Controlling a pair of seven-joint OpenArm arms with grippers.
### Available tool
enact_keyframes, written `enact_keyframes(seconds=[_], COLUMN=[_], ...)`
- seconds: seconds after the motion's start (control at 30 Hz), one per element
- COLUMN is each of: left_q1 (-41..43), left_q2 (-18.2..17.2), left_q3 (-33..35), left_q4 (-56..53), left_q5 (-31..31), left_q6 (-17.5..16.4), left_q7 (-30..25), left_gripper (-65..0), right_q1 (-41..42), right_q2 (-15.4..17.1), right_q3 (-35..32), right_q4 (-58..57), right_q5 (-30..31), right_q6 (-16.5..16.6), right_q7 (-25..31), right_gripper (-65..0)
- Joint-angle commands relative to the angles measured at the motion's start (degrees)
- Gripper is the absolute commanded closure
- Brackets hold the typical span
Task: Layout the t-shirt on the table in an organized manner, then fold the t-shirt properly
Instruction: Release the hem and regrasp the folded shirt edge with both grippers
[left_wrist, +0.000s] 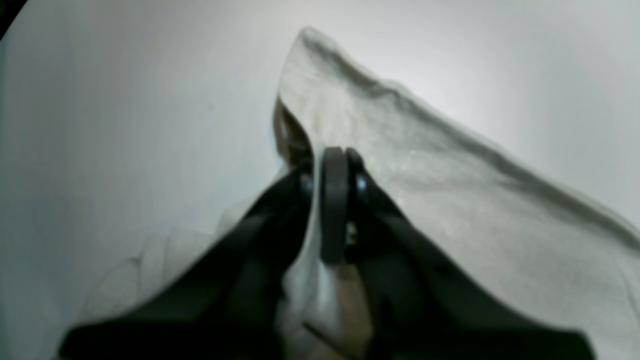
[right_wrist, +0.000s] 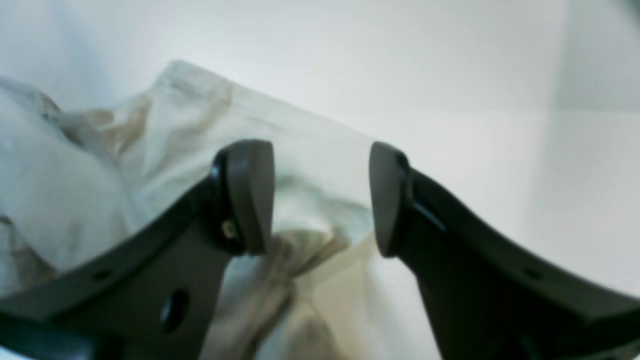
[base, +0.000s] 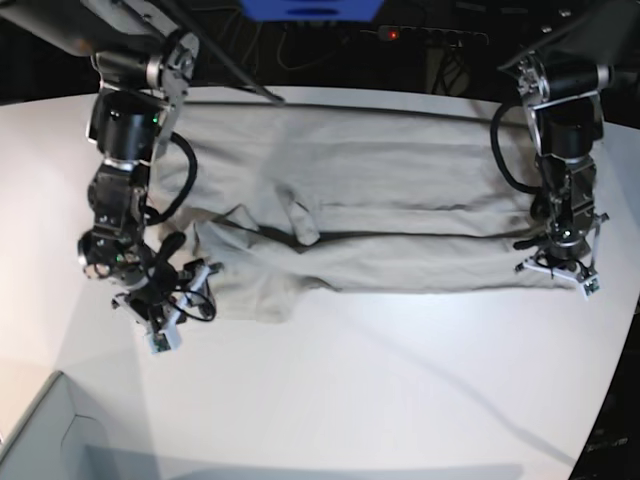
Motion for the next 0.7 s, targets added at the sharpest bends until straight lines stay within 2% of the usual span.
enact_keyframes(seconds=[0.0,0.13,0.23,0.33,0.53,0.67], left_q1=[-0.4,-0.4,-0.4,-0.4,-0.4,1.2], left_q2=[-0.3,-0.5,-0.5,-0.6,-0.7,-0.6], left_q3=[0.0,0.0,0.0,0.0,0.0,-3.0], left_q4=[0.4,0.4,0.4,0.4,0.6,6.4], left_q5=[0.1,0.1,0.1,0.1,0.1,0.1], left_q6=[0.2,0.2,0.2,0.2,0.3,0.3], left_q7=[2.0,2.0,2.0,2.0,1.9,2.0], left_gripper=[-1.9,-2.3,-8.4,-13.9,-14.3,-14.4], right_q1=[2.3,4.2,4.2,3.9,2.4,2.1], right_q2=[0.5,1.9,2.2,2.8,3.1,3.1], right_q3=[0.1,0.0,-0.1,0.2,0.2,0.2], right_q4=[-1.1,-7.9,-9.7,-9.5,-7.8,-8.2], right_q5=[0.5,0.5,0.5,0.5,0.5,0.5], right_q6=[0.2,0.2,-4.0,-4.5,-4.6,-4.7], right_q7=[0.5,1.6,5.7,7.2,7.2,7.2], right_gripper=[-31.1,-31.1,-31.1,-31.1,-31.1,-31.1])
